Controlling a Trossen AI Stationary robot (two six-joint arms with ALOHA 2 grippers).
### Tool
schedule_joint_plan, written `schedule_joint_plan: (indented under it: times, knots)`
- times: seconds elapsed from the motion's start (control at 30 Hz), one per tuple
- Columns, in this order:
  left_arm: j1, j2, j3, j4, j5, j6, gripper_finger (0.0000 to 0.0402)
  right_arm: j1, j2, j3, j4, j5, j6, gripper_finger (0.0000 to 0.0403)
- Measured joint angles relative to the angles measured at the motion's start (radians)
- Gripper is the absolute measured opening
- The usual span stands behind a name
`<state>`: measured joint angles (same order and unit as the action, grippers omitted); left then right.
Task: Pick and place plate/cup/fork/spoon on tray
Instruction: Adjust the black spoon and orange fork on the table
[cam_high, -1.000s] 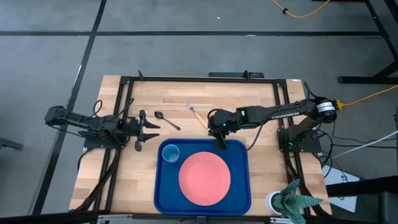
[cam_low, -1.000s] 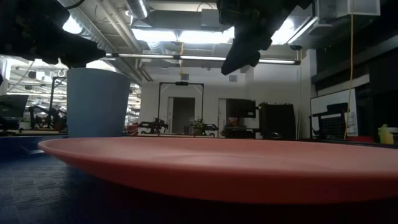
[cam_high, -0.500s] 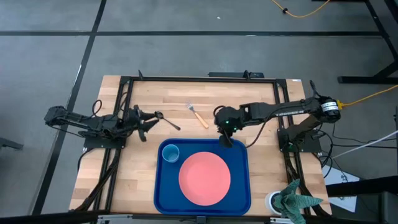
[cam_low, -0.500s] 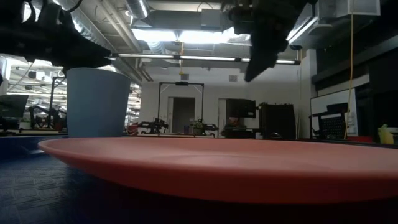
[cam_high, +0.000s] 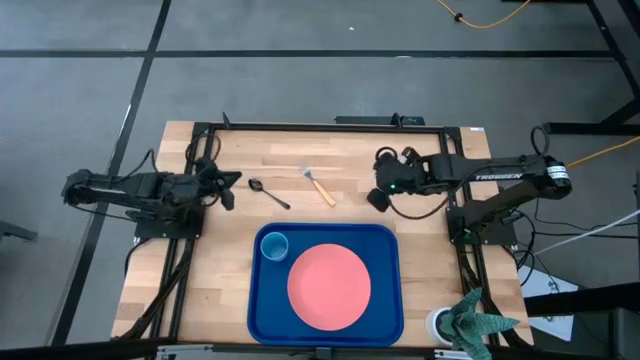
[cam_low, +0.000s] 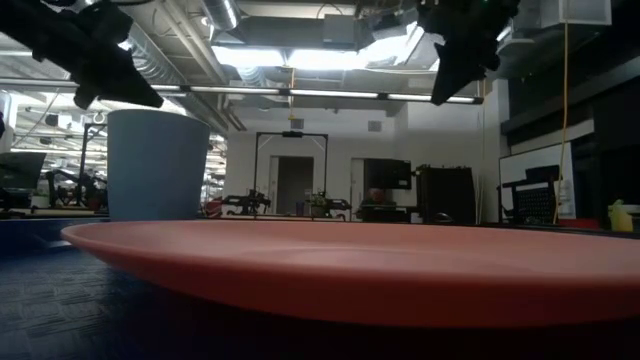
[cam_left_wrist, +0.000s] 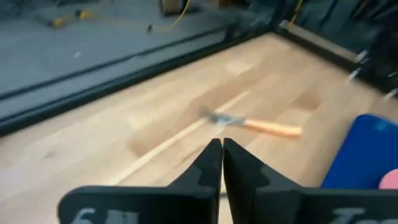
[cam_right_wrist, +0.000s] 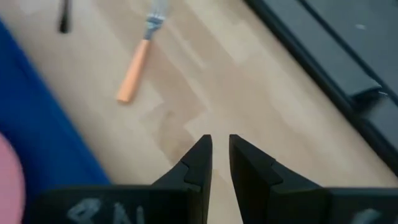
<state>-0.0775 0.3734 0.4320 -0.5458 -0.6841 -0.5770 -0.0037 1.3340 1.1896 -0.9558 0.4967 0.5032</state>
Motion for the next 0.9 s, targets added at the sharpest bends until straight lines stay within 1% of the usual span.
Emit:
schedule_joint_plan:
  times: [0.13, 0.23, 0.3, 0.43, 0.57, 0.67, 0.73, 0.9]
  knots:
    - [0.082, 0.105, 0.028, -0.068, 0.093, -0.1, 0.0001, 0.0, -0.001, 0.0, -0.075, 0.089, 0.078, 0.006]
    - [0.16, 0.205, 0.028, -0.078, 0.203, -0.154, 0.0001, 0.0, 0.0, 0.0, -0.129, 0.147, 0.151, 0.006]
    - [0.215, 0.293, 0.029, -0.075, 0.276, -0.174, 0.0001, 0.0, 0.0, 0.0, -0.161, 0.169, 0.174, 0.006]
    - [0.311, 0.454, 0.029, -0.067, 0.425, -0.169, 0.0, 0.0, 0.0, 0.0, -0.177, 0.176, 0.17, 0.006]
    - [0.378, 0.574, 0.029, 0.013, 0.547, -0.107, 0.0, 0.0, 0.0, 0.0, -0.181, 0.176, 0.169, 0.006]
    - [0.417, 0.649, 0.03, 0.094, 0.611, -0.063, 0.0, 0.0, 0.0, 0.0, -0.181, 0.176, 0.169, 0.006]
    - [0.435, 0.711, 0.049, 0.094, 0.637, -0.039, 0.0, 0.0, 0.0, 0.0, -0.181, 0.176, 0.168, 0.006]
    - [0.455, 0.882, 0.147, 0.082, 0.648, 0.036, 0.0, 0.0, 0.0, 0.0, -0.181, 0.176, 0.166, 0.006]
